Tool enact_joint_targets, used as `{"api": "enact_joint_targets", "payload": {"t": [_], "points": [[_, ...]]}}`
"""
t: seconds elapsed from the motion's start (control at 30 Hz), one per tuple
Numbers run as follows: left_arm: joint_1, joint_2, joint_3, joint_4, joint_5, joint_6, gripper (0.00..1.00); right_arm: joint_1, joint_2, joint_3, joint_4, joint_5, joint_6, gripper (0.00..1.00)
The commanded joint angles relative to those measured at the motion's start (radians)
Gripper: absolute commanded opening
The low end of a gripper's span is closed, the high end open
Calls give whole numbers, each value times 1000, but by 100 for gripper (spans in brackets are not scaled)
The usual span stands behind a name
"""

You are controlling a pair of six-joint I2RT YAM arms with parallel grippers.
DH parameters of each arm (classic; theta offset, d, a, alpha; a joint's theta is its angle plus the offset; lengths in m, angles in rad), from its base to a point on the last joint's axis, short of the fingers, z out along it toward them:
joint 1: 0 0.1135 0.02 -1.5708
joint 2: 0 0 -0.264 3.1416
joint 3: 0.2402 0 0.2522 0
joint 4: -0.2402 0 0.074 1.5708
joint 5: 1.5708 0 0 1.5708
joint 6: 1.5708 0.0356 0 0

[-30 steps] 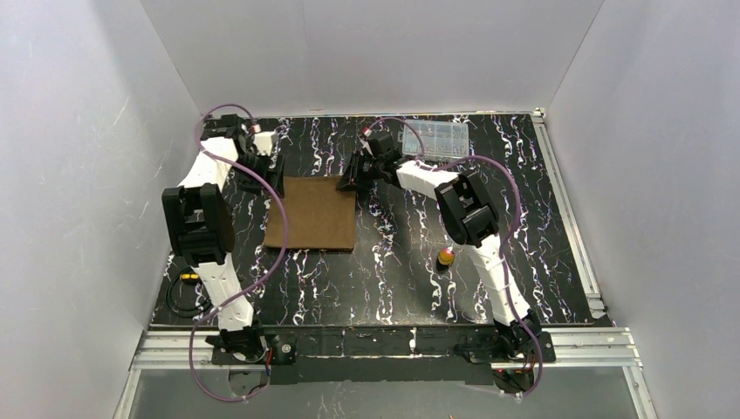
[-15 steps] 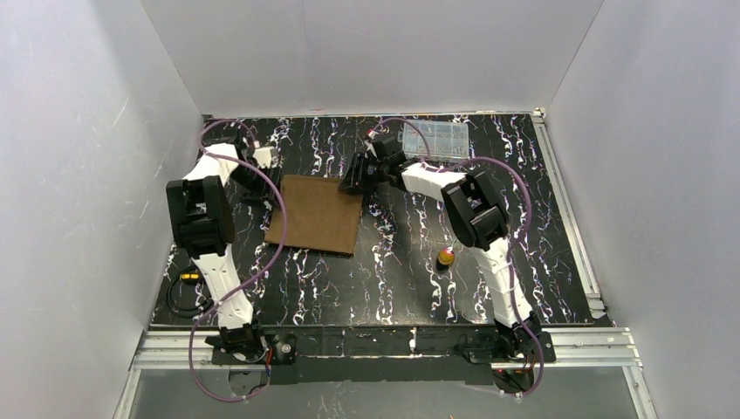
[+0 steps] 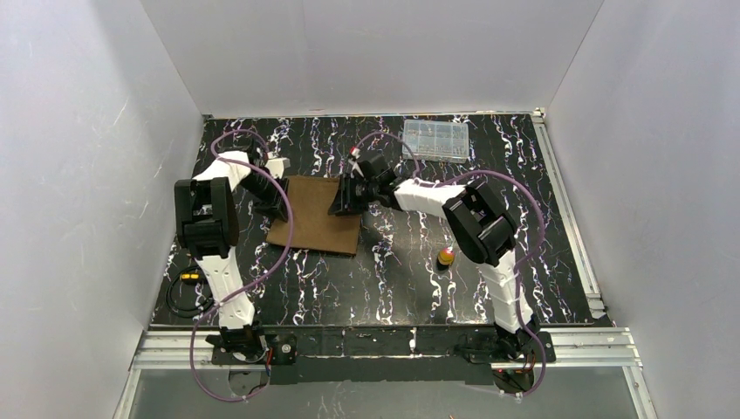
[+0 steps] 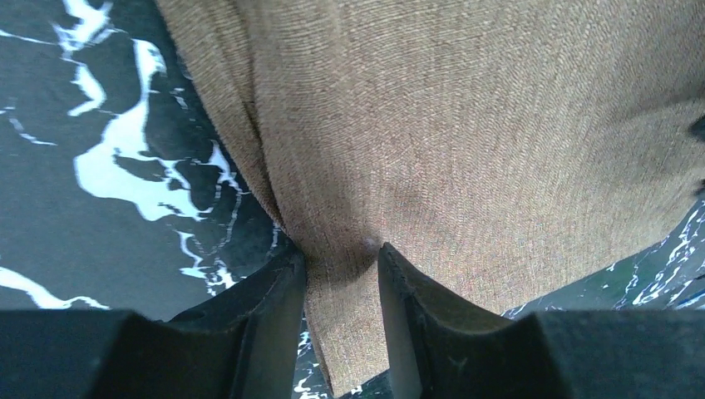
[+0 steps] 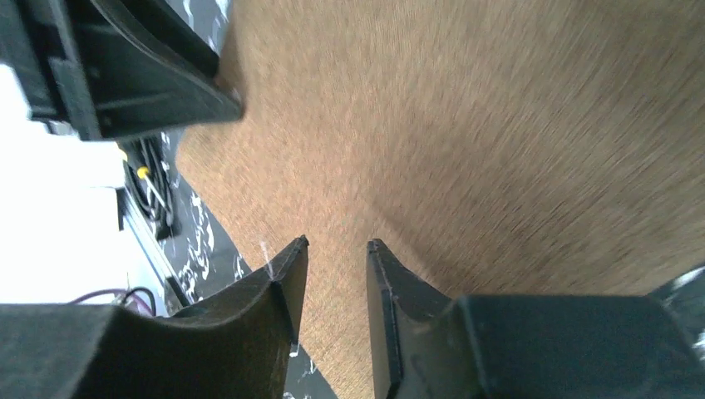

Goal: Fold the napkin into a case and place the utensils inside
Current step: Move the square-folded napkin to the center of the board.

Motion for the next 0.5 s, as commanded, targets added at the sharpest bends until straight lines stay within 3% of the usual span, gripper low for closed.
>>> {"api": "enact_joint_targets", "payload": {"t": [0.0, 0.27, 0.47], "points": [[-31, -29, -75, 4, 28, -1, 34, 9, 1, -65, 21, -19, 13, 38], [-47, -62, -168, 6, 84, -13, 31, -27, -70, -195, -69, 0, -75, 31], [-153, -132, -284, 6, 132, -18, 32, -101, -157, -231, -256, 14, -242, 28]]}}
